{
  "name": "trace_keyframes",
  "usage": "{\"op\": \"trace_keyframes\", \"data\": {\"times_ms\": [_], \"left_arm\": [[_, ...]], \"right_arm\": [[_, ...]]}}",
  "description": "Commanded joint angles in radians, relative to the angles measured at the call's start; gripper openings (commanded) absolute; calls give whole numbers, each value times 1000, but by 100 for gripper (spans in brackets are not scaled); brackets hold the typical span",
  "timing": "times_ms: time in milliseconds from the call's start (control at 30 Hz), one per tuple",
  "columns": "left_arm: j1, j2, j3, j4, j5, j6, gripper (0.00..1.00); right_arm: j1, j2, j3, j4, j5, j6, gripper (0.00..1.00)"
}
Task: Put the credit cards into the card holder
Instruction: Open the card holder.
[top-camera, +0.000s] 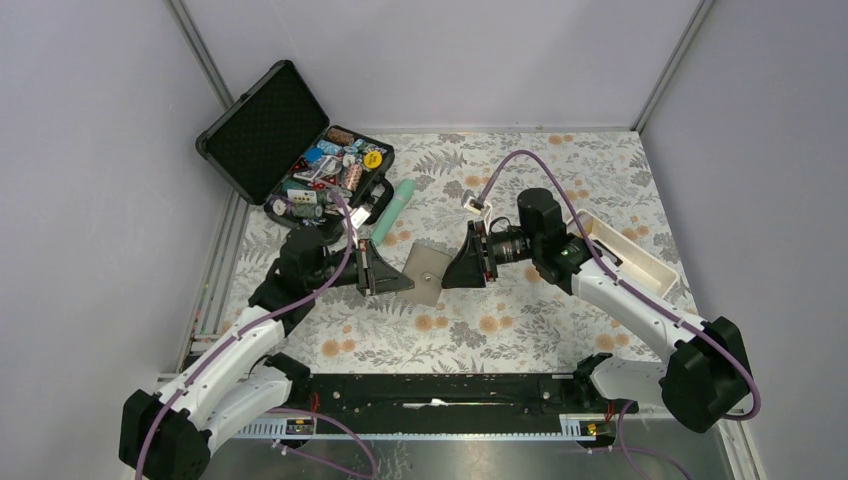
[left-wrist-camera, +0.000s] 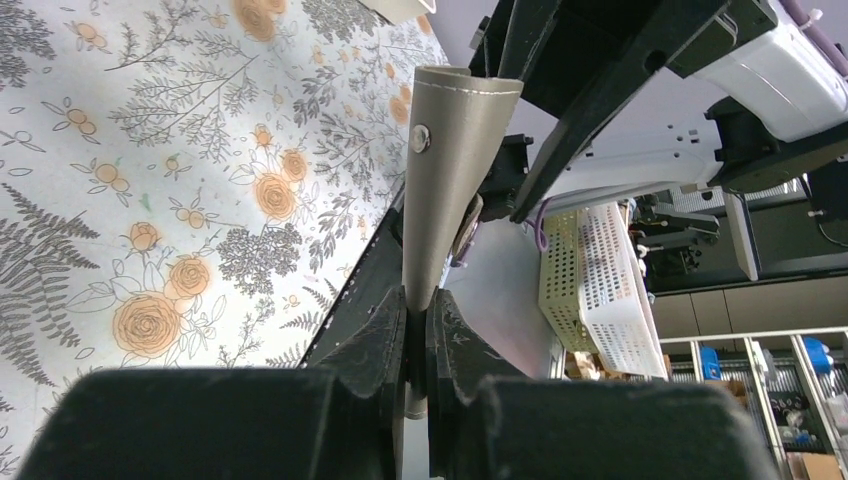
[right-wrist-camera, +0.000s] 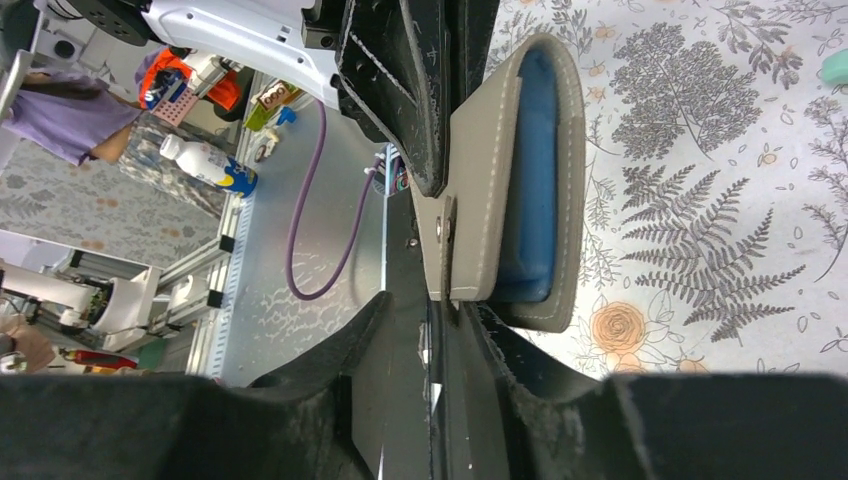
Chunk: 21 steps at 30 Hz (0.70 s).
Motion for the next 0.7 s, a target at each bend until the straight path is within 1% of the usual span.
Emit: {"op": "trace_keyframes", "data": {"times_ms": [0, 67, 200, 267, 367, 567, 667], "left_arm": [[28, -22, 40, 65, -114, -18, 0], [31, -22, 25, 101, -116, -47, 0], [33, -7, -21, 235, -70, -129, 0], [33, 0, -25, 245, -60, -138, 0], [36, 1, -9, 180, -89, -104, 0], [48, 9, 30, 28, -187, -46, 0], [53, 24, 24, 15, -204, -53, 0]], "right_arm": [[24, -14, 20, -54, -13, -34, 39], [24, -13, 16, -58, -4, -38, 41], [25, -9, 10, -44, -5, -31, 43], [31, -3, 10, -29, -18, -21, 43], [40, 3, 14, -31, -16, -17, 43], [47, 7, 22, -93, 20, -57, 43], [50, 13, 25, -95, 13, -61, 42]]}}
